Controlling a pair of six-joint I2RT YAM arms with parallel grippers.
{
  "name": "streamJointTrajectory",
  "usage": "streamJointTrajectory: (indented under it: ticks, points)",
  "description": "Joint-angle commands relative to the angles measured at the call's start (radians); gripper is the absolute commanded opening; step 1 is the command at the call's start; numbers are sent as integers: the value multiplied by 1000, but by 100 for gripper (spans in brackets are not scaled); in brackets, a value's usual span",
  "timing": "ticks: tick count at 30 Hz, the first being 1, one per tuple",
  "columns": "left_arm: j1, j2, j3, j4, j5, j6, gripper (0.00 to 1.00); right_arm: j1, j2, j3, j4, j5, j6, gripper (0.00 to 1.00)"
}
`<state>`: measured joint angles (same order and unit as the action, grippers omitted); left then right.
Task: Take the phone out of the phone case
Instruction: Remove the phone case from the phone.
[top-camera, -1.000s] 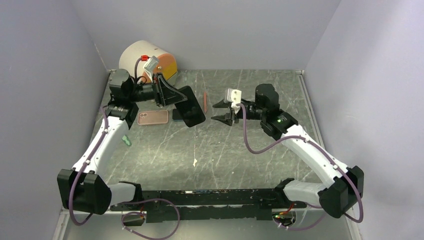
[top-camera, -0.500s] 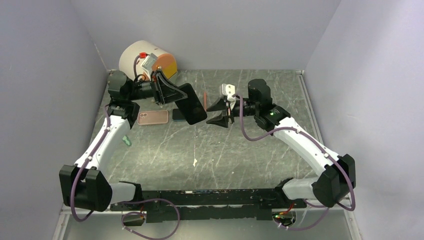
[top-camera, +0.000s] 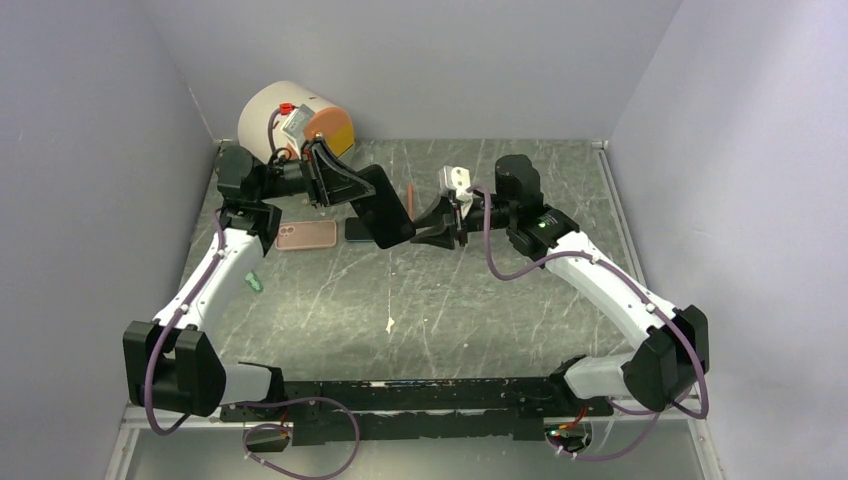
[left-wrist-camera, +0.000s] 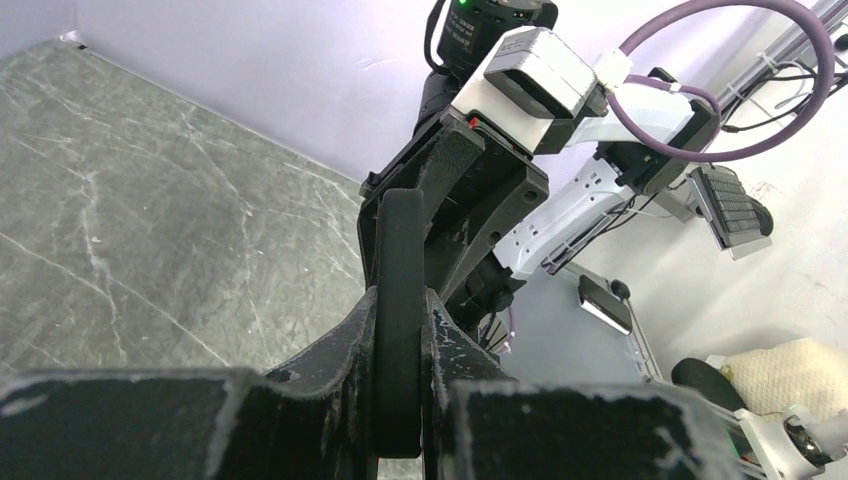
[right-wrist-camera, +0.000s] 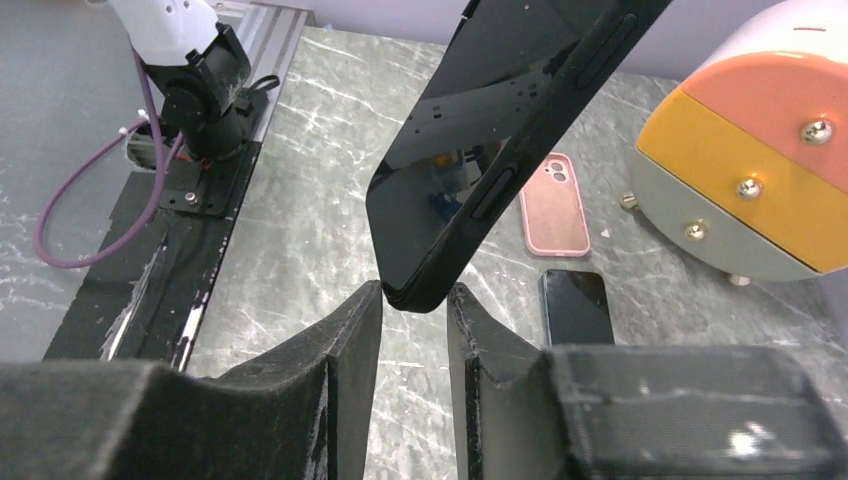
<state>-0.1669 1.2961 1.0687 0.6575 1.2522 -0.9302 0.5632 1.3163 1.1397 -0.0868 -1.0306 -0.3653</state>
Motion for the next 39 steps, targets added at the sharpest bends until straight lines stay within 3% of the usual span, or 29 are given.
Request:
streamJointTrajectory:
  ticks: [1, 6, 11, 16, 21, 25, 29, 34, 39]
  points:
    - [1, -1, 9, 110, 9, -62, 2, -3, -2, 52, 15, -57, -48, 30]
    - [-2, 15, -1, 163, 38, -123, 3, -2, 9, 89, -102, -63, -194, 10]
    - [-2, 36, -1, 188, 61, -176, 3, 10, 26, 139, -253, -32, -391, 0]
    - [-6, 58, 25, 132, 81, -169, 3, 57, 75, 246, -432, 99, -544, 0]
    - [-13, 58, 15, 210, 72, -208, 3, 62, 62, 224, -371, 113, -506, 1]
    - [-9, 35, 14, 162, 26, -175, 2, 36, -3, 112, -191, 125, -342, 17]
    - [-2, -1, 4, 65, -98, -145, 2, 4, -106, -64, 69, 178, -66, 36]
    - [-2, -70, -51, -40, -299, -148, 3, -7, -184, -218, 345, 215, 266, 48]
    - [-2, -103, -126, 92, -405, -299, 3, -3, -199, -341, 646, 294, 605, 52]
